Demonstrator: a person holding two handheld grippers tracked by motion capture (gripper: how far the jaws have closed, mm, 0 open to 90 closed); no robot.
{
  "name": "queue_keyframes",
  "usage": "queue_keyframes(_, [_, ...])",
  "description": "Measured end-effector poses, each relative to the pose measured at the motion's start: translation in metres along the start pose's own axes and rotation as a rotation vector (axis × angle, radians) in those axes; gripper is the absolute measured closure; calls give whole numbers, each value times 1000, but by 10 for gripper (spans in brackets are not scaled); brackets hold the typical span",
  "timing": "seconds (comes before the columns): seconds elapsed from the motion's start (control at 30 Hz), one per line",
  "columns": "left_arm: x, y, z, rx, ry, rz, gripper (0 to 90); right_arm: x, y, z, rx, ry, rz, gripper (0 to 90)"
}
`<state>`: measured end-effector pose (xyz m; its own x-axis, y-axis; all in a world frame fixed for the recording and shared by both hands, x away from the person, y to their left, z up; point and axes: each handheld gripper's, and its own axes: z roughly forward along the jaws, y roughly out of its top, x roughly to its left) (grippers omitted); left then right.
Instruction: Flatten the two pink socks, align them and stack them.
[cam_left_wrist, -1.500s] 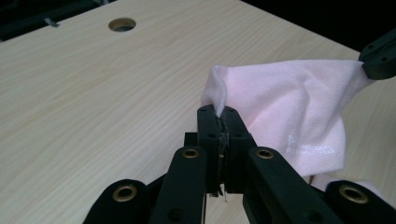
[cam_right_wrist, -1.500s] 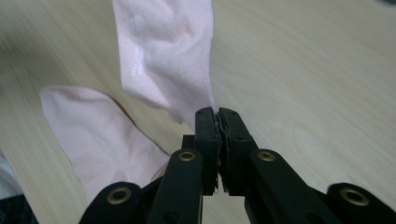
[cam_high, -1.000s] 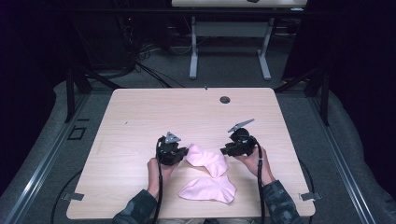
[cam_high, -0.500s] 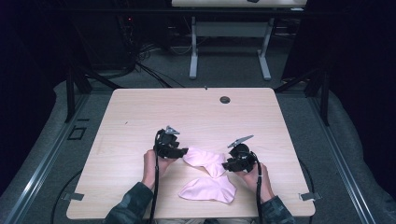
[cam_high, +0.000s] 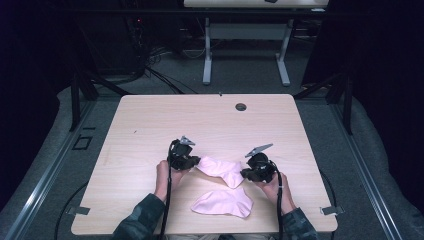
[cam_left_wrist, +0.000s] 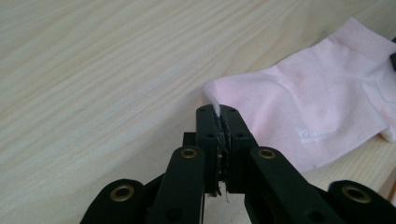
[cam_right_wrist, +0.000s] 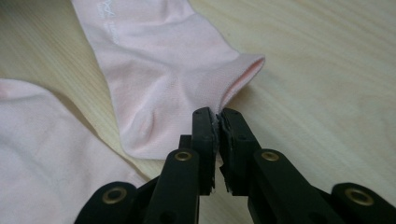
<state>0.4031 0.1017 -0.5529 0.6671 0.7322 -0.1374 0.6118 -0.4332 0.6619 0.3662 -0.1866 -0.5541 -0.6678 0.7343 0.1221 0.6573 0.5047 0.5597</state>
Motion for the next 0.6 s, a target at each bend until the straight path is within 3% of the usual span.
queue_keyframes(0.13, [-8,-7,-8,-31,7,-5,874,-8,8,-3,16,-6,-48,842])
queue_keyframes(0.27, [-17,-20,-13,-52,11,-4,868,-15,11,3,71,6,-93,843])
queue_keyframes(0.37, [-22,-30,-13,-44,10,-8,849,-20,14,6,96,11,-119,837])
queue_keyframes(0.47, [-24,-38,-13,-30,-4,-34,697,-22,15,7,82,9,-106,829])
queue_keyframes(0.6, [-23,-41,-19,-37,16,-47,465,-20,13,4,50,11,-97,778])
